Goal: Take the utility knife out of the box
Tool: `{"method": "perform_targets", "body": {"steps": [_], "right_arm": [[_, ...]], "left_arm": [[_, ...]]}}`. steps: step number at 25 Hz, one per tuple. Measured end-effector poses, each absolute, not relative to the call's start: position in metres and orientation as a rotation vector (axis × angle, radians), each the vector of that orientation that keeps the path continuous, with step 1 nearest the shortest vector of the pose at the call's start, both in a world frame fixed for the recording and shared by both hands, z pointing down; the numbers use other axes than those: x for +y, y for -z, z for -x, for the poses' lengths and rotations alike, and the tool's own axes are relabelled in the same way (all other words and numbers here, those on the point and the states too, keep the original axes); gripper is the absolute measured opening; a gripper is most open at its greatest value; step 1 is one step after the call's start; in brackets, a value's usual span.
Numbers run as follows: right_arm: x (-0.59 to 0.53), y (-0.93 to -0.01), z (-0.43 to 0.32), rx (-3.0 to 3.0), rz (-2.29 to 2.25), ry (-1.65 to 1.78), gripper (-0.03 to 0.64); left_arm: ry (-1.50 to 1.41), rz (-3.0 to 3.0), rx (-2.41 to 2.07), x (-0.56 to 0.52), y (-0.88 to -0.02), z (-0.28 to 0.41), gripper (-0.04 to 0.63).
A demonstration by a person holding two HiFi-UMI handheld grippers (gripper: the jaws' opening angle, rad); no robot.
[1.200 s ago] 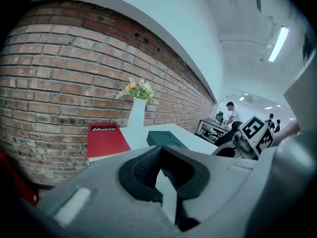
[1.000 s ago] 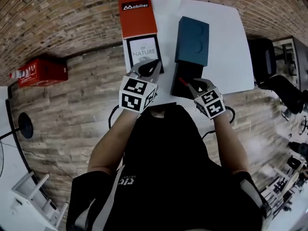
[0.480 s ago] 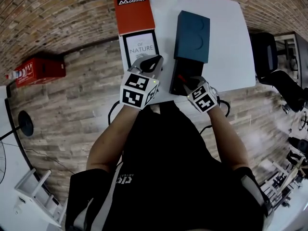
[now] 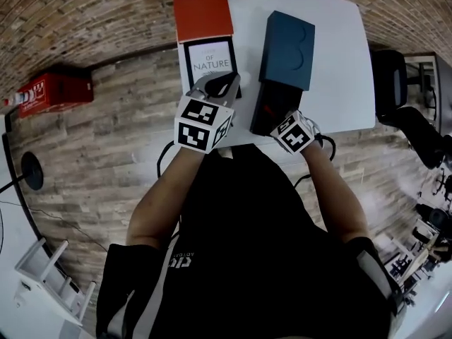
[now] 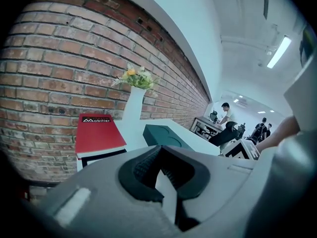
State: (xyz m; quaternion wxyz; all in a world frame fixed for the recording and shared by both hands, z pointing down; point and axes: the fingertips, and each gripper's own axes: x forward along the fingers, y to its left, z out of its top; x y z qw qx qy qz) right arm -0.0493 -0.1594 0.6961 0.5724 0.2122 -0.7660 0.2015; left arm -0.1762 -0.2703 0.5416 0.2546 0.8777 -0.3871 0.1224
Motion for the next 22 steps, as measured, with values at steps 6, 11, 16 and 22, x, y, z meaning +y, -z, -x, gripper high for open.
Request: {"method": "perform_targets", "body": {"steps": [6, 11, 16, 22], "right_arm": [[-0.160, -0.705, 0.047, -1.725, -0.458, -0.452, 0.092], [-0.161, -0.708, 0.043, -1.668, -0.433, -0.453, 0.095], [-0.161, -0.711, 0.043, -1.647, -0.399, -0.427, 0.100], [-0.161, -0.703, 0.045, -1.681, -0.458, -0.357, 0.098]], "left_arm": [[-0.298, -2.362, -1.080, -0.270, -0.542, 0.188, 0.006], [-0.282, -2.356, -1.092, -0.268, -0.542, 0.197, 0.006], [-0.273, -2.348, -1.102, -0.265, -0.542, 0.204, 0.006], [-0.280, -2.352, -1.097, -0.256, -0.541, 0.209, 0.006]]}}
